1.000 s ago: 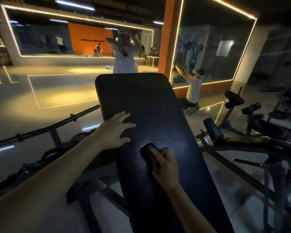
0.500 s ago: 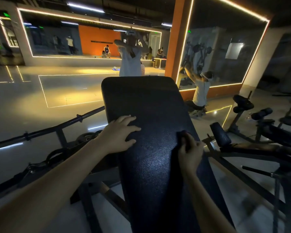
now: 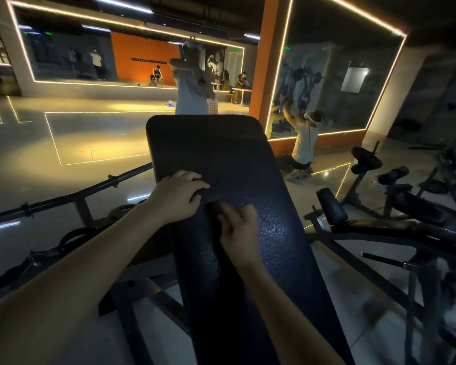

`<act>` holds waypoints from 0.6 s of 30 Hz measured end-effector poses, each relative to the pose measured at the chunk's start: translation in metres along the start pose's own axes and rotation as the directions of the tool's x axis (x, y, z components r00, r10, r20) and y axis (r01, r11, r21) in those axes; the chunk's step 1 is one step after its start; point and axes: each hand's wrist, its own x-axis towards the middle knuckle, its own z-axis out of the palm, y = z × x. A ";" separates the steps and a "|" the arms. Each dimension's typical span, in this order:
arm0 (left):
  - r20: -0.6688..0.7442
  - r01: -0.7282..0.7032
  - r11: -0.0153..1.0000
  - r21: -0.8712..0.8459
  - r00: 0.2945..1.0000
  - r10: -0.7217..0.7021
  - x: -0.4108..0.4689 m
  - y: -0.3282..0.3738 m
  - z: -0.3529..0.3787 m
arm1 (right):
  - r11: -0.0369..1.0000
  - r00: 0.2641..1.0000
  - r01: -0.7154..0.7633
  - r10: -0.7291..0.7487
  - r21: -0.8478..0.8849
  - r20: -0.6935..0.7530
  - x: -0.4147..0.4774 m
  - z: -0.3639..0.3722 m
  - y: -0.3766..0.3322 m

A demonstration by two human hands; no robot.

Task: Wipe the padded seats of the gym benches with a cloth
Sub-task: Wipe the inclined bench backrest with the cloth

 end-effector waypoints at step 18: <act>-0.025 0.083 0.996 -0.012 0.996 -0.083 -0.002 0.007 -0.002 | 0.985 0.983 -0.157 0.163 0.069 -0.085 -0.008 0.028 -0.048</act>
